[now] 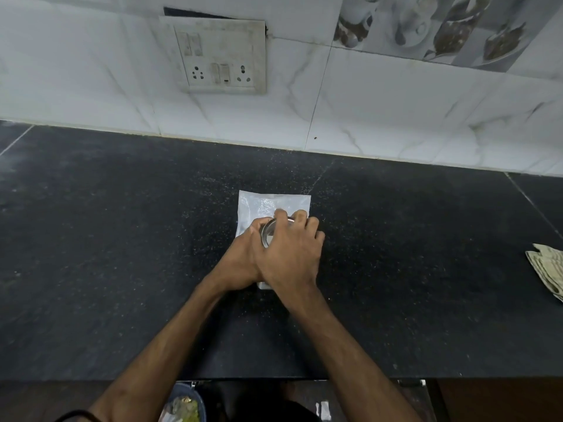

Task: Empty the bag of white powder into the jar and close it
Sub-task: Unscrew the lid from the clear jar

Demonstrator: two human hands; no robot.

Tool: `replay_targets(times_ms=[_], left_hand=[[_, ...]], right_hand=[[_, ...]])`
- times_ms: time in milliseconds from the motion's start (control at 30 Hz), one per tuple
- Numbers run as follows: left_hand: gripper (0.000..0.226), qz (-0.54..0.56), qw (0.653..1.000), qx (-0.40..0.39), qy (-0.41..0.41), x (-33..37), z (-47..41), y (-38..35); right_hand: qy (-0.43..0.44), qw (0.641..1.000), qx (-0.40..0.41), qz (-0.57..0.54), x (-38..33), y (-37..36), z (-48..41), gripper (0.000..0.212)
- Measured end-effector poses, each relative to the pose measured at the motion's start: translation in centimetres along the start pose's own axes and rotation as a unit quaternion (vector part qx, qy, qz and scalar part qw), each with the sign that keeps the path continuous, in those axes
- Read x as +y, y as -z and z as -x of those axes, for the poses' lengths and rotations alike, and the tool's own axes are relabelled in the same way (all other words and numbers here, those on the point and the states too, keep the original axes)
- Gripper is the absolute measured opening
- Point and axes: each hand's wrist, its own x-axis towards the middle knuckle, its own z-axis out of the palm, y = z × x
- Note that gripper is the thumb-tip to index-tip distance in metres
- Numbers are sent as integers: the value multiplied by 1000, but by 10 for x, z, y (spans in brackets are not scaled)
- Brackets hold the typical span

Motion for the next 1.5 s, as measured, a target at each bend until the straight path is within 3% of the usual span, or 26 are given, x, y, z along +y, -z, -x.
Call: replay_targets(times_ms=[133, 367, 500, 600, 667, 767, 867, 967, 1100, 1200, 1367, 1500], left_hand=[[77, 5, 1000, -3, 11, -1, -1, 1], [91, 23, 999, -24, 11, -12, -6, 4], [90, 25, 999, -26, -5, -8, -6, 5], [92, 39, 999, -30, -5, -8, -3, 5], [91, 51, 998, -32, -8, -5, -1, 4], [74, 52, 998, -23, -28, 1, 0, 0], [57, 45, 998, -14, -40, 3, 0, -2], [60, 45, 998, -13, -35, -2, -1, -2], [78, 60, 997, -26, -29, -6, -4, 0], [75, 61, 997, -32, -41, -9, -7, -1], [93, 62, 996, -63, -30, -16, -10, 4], [91, 65, 995, -76, -23, -12, -9, 7]], right_hand=[[39, 998, 42, -31, 9, -8, -4, 56], [142, 986, 42, -74, 24, -5, -15, 54], [226, 972, -8, -71, 34, 4, -23, 55], [268, 960, -83, 6, 34, 20, -28, 66], [224, 967, -105, 59, 25, 33, -25, 85], [59, 992, -95, 53, 2, 40, -13, 95], [-11, 996, -63, 69, -15, 23, -4, 83], [-15, 998, 21, 54, -13, 3, -3, 52], [45, 996, 73, -6, 2, -7, -8, 34], [115, 990, 70, -43, 14, -7, -11, 33], [315, 942, -12, -119, 42, -2, -30, 34], [343, 934, -76, -63, 43, 15, -35, 54]])
